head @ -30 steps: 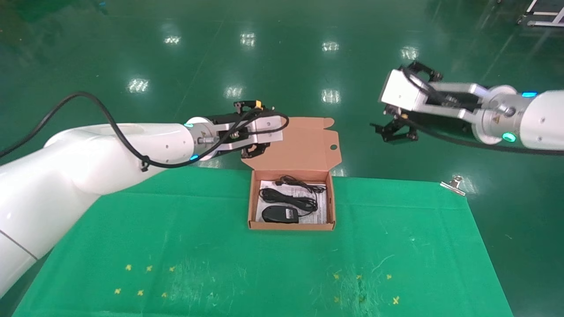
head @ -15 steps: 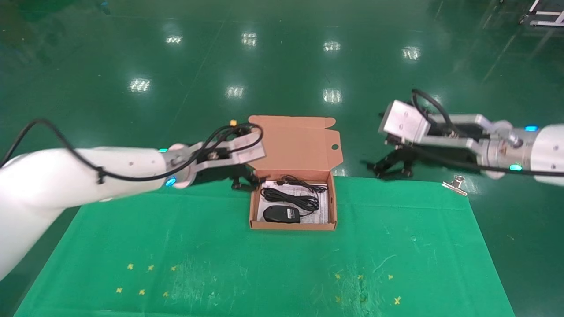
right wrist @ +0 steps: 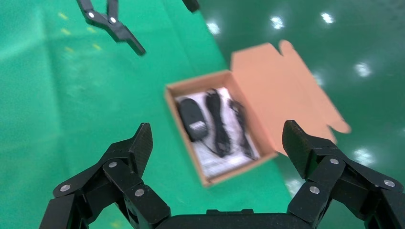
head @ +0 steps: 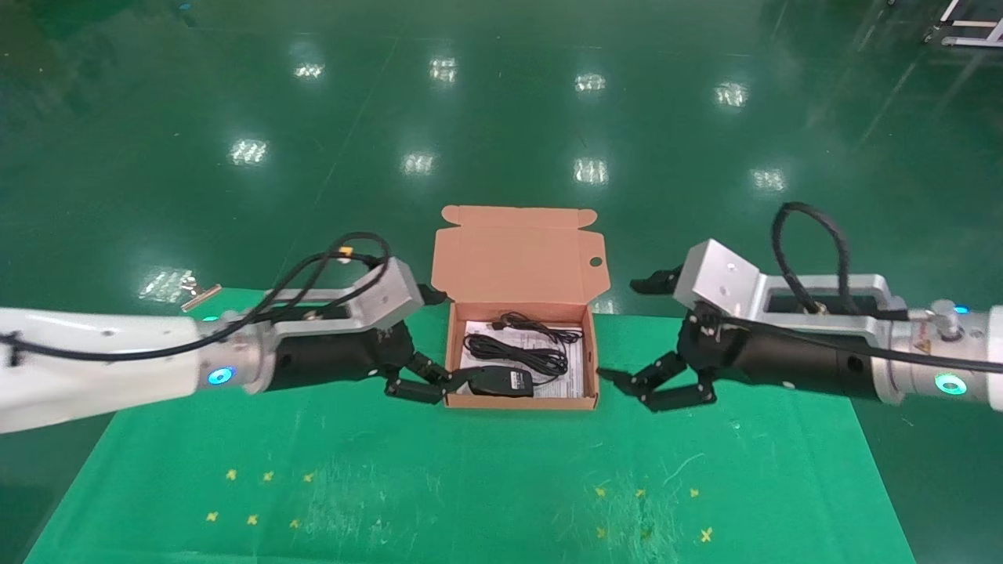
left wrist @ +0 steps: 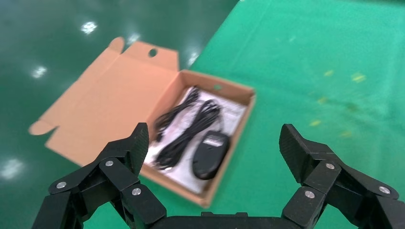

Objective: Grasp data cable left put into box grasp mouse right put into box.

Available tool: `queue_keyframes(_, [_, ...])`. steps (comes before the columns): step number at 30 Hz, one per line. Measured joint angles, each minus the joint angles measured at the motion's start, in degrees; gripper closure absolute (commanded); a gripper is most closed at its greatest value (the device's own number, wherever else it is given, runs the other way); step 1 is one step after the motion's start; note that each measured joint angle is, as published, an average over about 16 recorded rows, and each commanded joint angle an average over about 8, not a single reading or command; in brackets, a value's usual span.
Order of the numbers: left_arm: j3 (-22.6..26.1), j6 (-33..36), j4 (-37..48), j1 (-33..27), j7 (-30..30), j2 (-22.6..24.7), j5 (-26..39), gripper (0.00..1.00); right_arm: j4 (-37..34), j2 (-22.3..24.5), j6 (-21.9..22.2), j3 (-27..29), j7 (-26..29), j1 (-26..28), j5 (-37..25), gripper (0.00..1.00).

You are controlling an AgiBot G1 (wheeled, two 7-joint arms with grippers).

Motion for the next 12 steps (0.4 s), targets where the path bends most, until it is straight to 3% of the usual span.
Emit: queue_keyframes(12, [-6.73,8.3,-3.96,4.65,0.37,-5.51,-9.78,0.0,-0.02,1.5,-5.98,5.12,-2.63,-4.87,9.99,0.0])
